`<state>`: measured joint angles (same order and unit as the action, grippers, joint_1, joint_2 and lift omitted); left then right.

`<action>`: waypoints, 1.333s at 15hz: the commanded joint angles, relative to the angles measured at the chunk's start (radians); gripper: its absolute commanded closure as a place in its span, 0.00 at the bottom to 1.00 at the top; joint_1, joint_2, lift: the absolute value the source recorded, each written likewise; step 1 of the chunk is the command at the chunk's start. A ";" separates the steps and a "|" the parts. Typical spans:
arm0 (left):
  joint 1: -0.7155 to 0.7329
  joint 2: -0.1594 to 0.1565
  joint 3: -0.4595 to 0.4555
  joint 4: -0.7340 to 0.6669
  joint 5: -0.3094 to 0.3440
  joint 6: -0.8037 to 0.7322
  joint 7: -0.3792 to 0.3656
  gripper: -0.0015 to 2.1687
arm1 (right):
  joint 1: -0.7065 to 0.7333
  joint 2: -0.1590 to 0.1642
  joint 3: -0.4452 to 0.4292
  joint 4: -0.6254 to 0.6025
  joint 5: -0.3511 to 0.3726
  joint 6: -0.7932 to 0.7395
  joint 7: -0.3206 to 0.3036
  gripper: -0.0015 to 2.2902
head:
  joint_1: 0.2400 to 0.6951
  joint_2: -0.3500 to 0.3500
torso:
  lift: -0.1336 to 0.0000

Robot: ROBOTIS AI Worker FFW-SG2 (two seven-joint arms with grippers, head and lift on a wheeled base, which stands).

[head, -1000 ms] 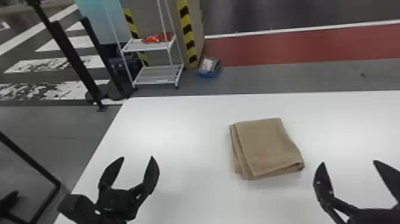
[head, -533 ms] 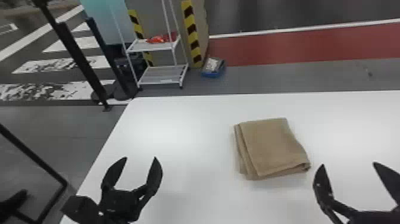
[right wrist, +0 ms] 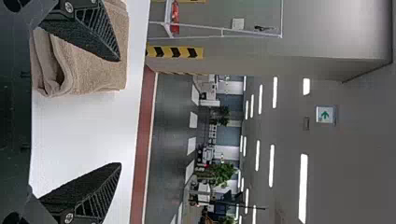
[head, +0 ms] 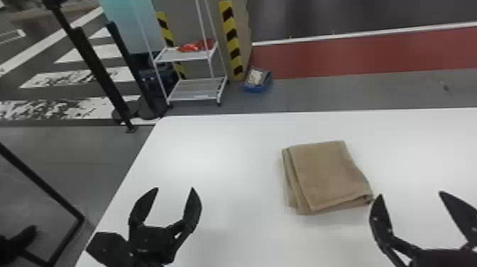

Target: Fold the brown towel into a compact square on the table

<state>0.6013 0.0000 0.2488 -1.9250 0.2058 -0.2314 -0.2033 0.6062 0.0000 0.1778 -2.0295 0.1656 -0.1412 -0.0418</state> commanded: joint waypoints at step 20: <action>0.002 -0.003 -0.006 0.003 0.000 0.010 0.007 0.03 | -0.034 -0.003 0.031 0.008 0.003 0.082 -0.001 0.04 | 1.00 0.92 | 0.12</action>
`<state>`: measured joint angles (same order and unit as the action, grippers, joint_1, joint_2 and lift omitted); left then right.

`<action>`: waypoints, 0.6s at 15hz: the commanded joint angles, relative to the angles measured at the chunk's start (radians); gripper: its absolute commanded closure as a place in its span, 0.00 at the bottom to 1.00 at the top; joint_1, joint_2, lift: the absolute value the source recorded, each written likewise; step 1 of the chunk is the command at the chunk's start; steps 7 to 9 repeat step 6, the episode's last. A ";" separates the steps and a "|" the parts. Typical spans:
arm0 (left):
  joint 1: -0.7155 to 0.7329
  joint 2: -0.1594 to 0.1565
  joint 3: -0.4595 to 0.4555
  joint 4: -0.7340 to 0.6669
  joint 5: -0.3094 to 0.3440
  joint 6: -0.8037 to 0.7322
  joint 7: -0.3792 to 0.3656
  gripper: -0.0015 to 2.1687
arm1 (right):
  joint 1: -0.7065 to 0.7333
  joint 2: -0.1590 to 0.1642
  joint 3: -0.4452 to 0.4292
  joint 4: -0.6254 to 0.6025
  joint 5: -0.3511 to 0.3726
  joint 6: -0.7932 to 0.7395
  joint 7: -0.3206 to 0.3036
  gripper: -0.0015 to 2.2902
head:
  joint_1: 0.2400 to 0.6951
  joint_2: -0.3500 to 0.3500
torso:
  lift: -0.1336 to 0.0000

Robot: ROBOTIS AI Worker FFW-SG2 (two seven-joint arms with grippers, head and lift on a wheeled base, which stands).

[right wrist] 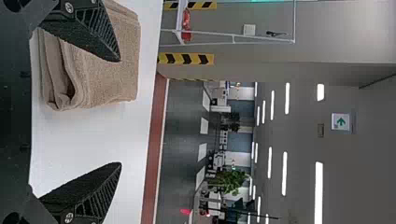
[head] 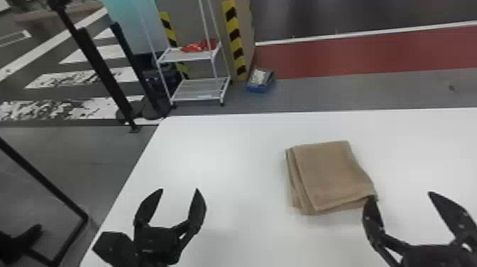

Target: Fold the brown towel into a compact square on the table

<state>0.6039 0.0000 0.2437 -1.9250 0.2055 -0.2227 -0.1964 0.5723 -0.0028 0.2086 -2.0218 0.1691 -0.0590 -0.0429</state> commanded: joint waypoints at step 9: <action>-0.007 -0.003 0.000 0.004 0.002 0.004 -0.002 0.03 | 0.000 0.000 0.000 0.002 -0.002 -0.003 0.000 0.04 | 1.00 0.91 | 0.12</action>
